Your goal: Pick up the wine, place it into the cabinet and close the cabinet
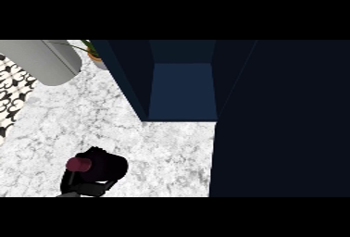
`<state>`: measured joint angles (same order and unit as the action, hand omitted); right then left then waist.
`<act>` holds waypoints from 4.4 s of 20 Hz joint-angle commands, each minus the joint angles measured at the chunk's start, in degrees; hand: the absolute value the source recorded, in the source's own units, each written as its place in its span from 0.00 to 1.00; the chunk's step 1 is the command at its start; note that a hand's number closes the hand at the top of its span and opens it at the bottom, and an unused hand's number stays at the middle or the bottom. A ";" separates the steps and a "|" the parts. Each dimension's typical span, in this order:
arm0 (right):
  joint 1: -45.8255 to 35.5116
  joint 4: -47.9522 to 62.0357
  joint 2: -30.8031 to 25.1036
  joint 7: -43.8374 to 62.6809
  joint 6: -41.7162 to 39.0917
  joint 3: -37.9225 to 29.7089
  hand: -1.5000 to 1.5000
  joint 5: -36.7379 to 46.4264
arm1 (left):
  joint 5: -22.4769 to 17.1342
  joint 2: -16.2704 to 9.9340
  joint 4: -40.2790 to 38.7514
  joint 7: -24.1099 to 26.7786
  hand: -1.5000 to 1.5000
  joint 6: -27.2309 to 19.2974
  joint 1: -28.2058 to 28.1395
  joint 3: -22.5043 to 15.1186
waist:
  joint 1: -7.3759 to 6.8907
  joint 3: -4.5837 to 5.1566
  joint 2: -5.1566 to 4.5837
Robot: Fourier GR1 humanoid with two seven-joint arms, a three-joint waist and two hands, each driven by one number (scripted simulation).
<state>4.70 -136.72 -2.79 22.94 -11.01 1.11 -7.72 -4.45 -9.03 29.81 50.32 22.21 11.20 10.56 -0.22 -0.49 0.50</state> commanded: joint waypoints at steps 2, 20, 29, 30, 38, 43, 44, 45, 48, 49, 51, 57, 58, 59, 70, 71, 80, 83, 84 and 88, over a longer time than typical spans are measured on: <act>1.12 -1.77 -0.06 0.63 -0.24 0.15 0.00 -0.41 | -1.78 0.73 0.30 6.00 1.00 4.19 -7.76 0.54 | 0.10 0.50 -0.41; 0.90 -0.13 1.59 0.25 0.58 1.03 0.00 -0.05 | -13.04 8.19 48.49 -20.61 1.00 0.99 -23.59 -9.63 | -0.03 0.45 -0.39; 1.67 1.50 0.38 -1.35 -1.14 -1.02 0.00 -1.38 | -17.10 9.00 68.70 -33.80 1.00 -9.50 -25.60 -15.97 | 0.16 0.46 -0.41; 0.99 2.63 -0.37 -2.27 -2.19 -1.86 0.00 -2.30 | -15.92 9.00 68.63 -30.38 1.00 -15.08 -24.91 -22.15 | 0.19 0.46 -0.41; 0.71 3.01 1.17 -2.02 -0.57 -0.02 0.00 -1.04 | -18.08 9.01 66.38 -39.93 1.00 -23.37 -11.44 -20.48 | 0.32 0.48 -0.48; -0.99 2.85 -0.91 -0.81 -0.99 -4.70 0.00 -4.83 | -16.28 9.02 62.42 -37.98 1.00 -33.62 -2.17 -25.23 | 0.51 0.48 -0.51; -1.83 6.07 0.57 -3.11 -0.80 -0.74 0.00 0.53 | -16.67 9.02 61.66 -37.36 1.00 -34.69 -1.60 -26.10 | 0.40 0.49 -0.52; 0.98 5.06 1.41 -4.92 -1.65 -0.48 0.00 -0.63 | -16.93 9.02 59.54 -39.21 1.00 -34.77 2.06 -24.48 | 0.55 0.48 -0.52; 0.23 3.87 1.23 -2.71 -0.52 -0.59 0.00 -0.23 | -15.09 9.02 54.27 -35.28 1.00 -40.62 5.44 -28.41 | 0.69 0.49 -0.54; -1.30 3.95 0.39 -1.63 -0.39 -1.97 0.00 -1.34 | -15.66 9.02 52.77 -37.65 1.00 -37.78 8.80 -24.16 | 0.60 0.49 -0.54; 3.91 0.14 -0.69 -2.53 -2.91 -3.58 0.00 -4.12 | -10.96 9.02 58.08 -38.08 1.00 -40.34 3.41 -28.08 | 0.50 0.48 -0.42; 0.85 6.41 -0.13 -6.88 -3.46 -4.12 0.00 -2.69 | -13.30 9.02 44.28 -35.85 1.00 -45.53 14.08 -31.82 | 0.69 0.48 -0.55; 1.49 0.69 0.19 -1.17 -1.26 -2.33 0.00 -2.32 | -12.66 9.03 42.65 -35.62 1.00 -42.46 13.77 -28.40 | 0.64 0.50 -0.51; -1.59 5.28 -0.16 -2.75 -1.75 -2.19 0.00 -1.16 | -14.68 9.03 41.26 -33.69 1.00 -45.13 13.99 -31.70 | 0.60 0.50 -0.55; 0.88 4.38 -0.22 -4.03 -3.04 -3.89 0.00 -3.57 | -26.22 9.03 25.47 -24.19 1.00 -50.02 22.09 -35.06 | 1.23 0.50 -0.65; 2.94 6.16 0.00 -8.23 -5.00 -3.62 0.00 -2.31 | -25.39 9.03 31.68 -25.10 1.00 -52.89 16.05 -39.46 | 0.91 0.48 -0.54; -0.85 9.15 -0.40 -7.04 -3.87 -4.93 0.00 -3.03 | -33.76 9.03 16.14 -14.00 1.00 -46.22 19.04 -37.75 | 1.18 0.51 -0.70; 0.37 4.71 0.14 -4.32 -2.80 -3.78 0.00 -3.25 | -35.45 9.03 11.75 -11.93 1.00 -41.78 20.28 -34.72 | 1.16 0.51 -0.64; -0.89 1.33 0.19 0.15 -1.38 -1.53 0.00 -2.73 | -36.32 9.03 10.52 -14.47 1.00 -39.57 25.07 -30.40 | 1.35 0.54 -0.69; -0.40 3.84 0.91 -1.83 -1.37 -1.20 0.00 -1.16 | -42.99 9.03 8.77 -13.42 1.00 -39.16 26.01 -36.52 | 1.45 0.52 -0.69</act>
<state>4.25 -133.09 -2.33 20.99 -12.82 -1.01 -10.18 -42.23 -0.01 40.34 36.56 -17.55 34.98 -23.44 1.15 0.04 -0.21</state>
